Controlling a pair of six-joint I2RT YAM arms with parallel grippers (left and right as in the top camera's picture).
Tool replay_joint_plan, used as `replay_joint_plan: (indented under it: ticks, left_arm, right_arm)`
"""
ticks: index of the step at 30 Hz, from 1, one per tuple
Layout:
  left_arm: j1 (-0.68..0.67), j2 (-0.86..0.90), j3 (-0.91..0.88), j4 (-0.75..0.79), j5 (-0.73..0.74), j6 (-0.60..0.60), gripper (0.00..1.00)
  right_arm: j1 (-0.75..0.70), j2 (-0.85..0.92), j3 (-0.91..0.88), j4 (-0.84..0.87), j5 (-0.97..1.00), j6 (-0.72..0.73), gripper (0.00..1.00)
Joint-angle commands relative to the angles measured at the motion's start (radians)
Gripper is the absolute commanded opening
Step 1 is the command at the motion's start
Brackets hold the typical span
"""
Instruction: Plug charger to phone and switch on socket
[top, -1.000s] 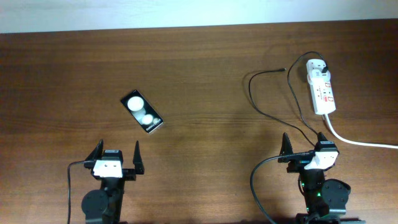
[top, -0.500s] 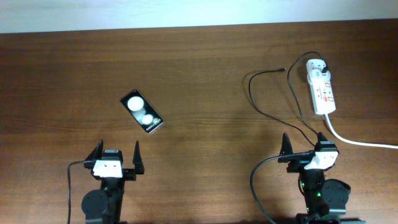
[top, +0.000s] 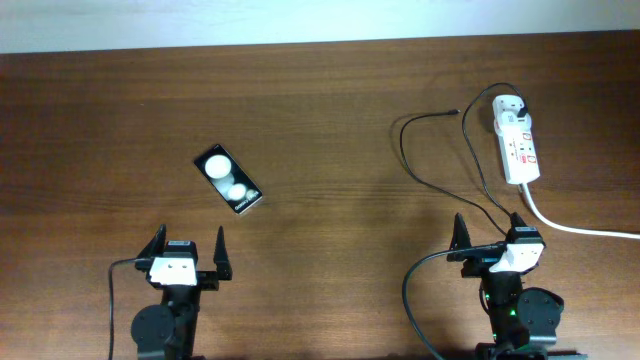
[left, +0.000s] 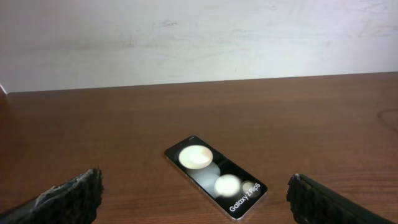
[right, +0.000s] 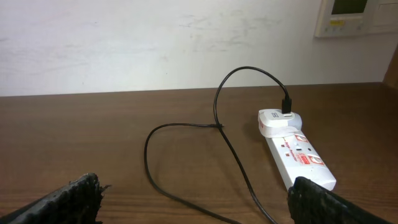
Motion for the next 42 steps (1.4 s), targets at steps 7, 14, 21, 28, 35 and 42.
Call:
replay_joint_plan:
  ticks: [7,14,21,28,35,42]
  left_arm:
    - [0.003,0.003,-0.002,-0.003,0.025,-0.01,0.99]
    - [0.003,0.003,-0.002,-0.003,0.025,-0.01,0.99]
    - [0.003,0.003,-0.002,-0.003,0.025,-0.01,0.99]
    - [0.003,0.003,-0.002,0.129,0.026,-0.01,0.99]
    - [0.003,0.01,0.128,0.129,0.025,-0.01,0.99]
    - [0.003,0.483,0.556,-0.162,0.025,-0.01,0.99]
  right_arm:
    - [-0.007,-0.011,-0.01,0.002,0.009,0.005,0.99]
    - [-0.007,-0.011,-0.01,0.002,0.009,0.005,0.99]
    - [-0.007,-0.011,-0.01,0.002,0.009,0.005,0.99]
    - [-0.007,-0.011,-0.01,0.002,0.009,0.005,0.99]
    - [-0.007,-0.011,-0.01,0.002,0.009,0.005,0.99]
    - [-0.007,-0.011,-0.01,0.002,0.009,0.005,0.99]
